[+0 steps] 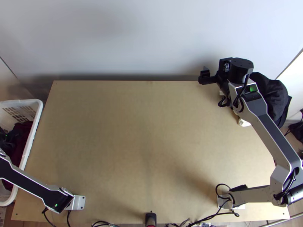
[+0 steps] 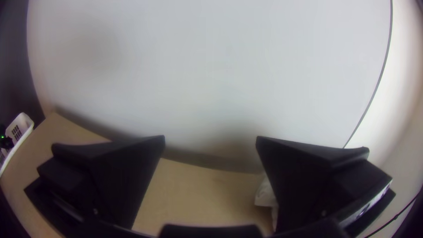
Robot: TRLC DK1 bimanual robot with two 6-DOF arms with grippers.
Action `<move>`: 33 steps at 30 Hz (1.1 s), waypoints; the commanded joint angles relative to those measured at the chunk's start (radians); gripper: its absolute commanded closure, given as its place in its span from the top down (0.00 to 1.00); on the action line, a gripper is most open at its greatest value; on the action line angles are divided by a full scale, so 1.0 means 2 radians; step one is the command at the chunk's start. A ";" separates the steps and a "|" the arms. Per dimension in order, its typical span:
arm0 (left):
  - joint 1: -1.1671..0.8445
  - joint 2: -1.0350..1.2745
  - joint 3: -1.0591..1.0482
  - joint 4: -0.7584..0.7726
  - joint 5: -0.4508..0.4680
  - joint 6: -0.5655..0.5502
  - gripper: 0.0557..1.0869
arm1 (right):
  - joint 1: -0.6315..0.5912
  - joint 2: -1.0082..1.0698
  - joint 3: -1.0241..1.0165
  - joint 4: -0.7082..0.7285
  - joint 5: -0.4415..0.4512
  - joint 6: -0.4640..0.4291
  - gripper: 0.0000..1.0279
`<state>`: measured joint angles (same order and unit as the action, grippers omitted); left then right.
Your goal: Fold the t-shirt
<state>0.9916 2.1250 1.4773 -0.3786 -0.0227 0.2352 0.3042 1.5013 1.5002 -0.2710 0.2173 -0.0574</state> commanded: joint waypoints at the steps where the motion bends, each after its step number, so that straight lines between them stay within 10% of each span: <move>1: 0.026 0.047 -0.002 0.015 -0.002 0.028 0.95 | 0.007 -0.001 -0.001 0.002 0.006 -0.001 0.93; 17: 0.022 0.078 -0.025 0.029 -0.001 0.049 0.94 | 0.018 -0.001 0.002 0.002 0.019 -0.016 0.93; 20: 0.022 0.076 -0.024 0.030 0.003 0.050 0.73 | 0.018 -0.002 0.001 0.002 0.019 -0.020 0.93; 23: 0.022 0.076 -0.021 0.031 0.026 0.055 0.11 | 0.018 -0.003 -0.001 0.002 0.021 -0.021 0.93; 24: 0.020 0.076 -0.020 0.027 0.026 0.056 0.05 | 0.018 -0.003 -0.002 0.002 0.022 -0.023 0.93; 33: 0.020 0.074 -0.025 0.032 0.026 0.058 0.04 | 0.018 -0.004 -0.005 0.003 0.028 -0.027 0.93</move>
<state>1.0325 2.2723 1.4284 -0.3195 0.0200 0.3450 0.3397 1.4940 1.4948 -0.2668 0.2661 -0.1059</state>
